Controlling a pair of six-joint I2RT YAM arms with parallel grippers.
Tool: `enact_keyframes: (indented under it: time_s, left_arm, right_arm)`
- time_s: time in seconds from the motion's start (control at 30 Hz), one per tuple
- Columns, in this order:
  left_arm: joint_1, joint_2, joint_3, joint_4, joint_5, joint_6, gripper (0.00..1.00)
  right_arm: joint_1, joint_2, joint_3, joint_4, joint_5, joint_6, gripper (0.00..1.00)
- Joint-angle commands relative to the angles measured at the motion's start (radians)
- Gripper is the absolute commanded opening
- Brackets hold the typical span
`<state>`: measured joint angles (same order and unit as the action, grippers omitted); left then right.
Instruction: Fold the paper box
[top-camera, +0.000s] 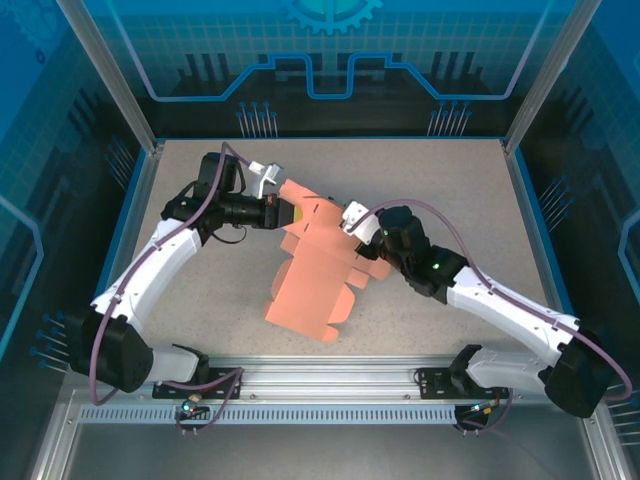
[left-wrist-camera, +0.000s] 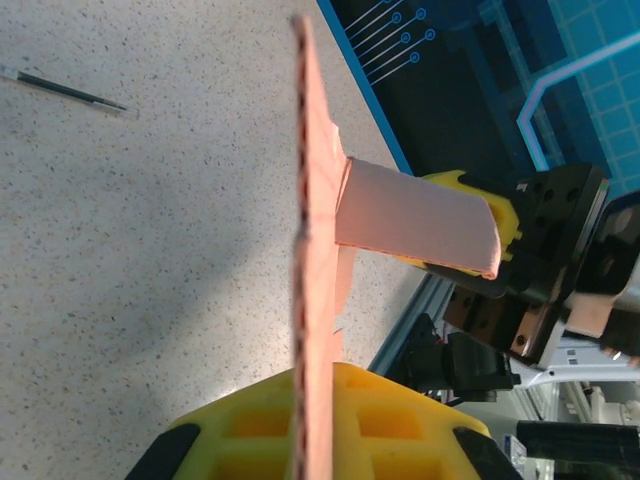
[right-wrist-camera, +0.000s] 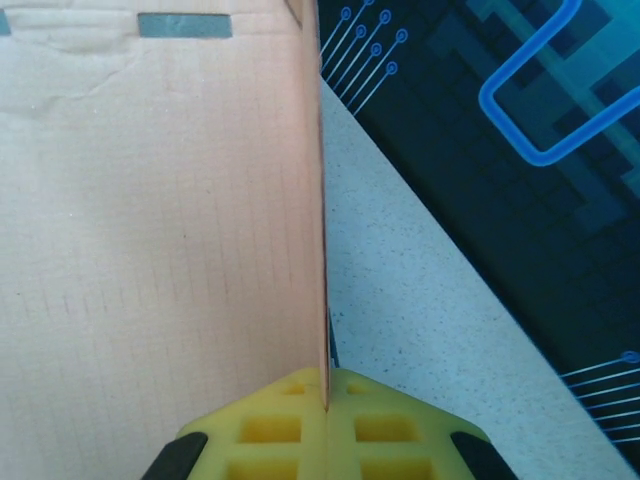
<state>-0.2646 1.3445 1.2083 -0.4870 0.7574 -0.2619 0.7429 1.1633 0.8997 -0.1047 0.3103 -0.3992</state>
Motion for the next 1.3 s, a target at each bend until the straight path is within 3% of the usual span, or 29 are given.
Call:
enact_keyframes:
  time_s: [0.0,0.23,0.47,0.67,1.03,1.27]
  left_arm:
    - [0.010,0.018,-0.009,0.084,-0.041,0.051,0.06]
    - [0.010,0.095,-0.015,0.054,-0.105,0.097,0.17]
    - [0.022,0.125,-0.009,0.033,-0.205,0.111,0.38]
    - [0.044,0.097,0.000,0.014,-0.292,0.105,0.49]
    - [0.024,0.039,0.048,-0.002,-0.255,-0.072,0.54]
    - [-0.097,-0.042,-0.192,0.281,-0.353,-0.248,0.56]
  right_arm:
    - [-0.036,0.025,0.069,-0.182,-0.210,0.091,0.00]
    - [-0.103,0.093,0.125,-0.323,-0.339,0.152,0.00]
    - [-0.168,0.169,0.163,-0.397,-0.436,0.206,0.00]
    - [-0.205,0.247,0.193,-0.434,-0.423,0.247,0.00]
    - [-0.292,0.350,0.268,-0.492,-0.380,0.299,0.00]
    - [-0.320,0.391,0.313,-0.543,-0.341,0.314,0.00]
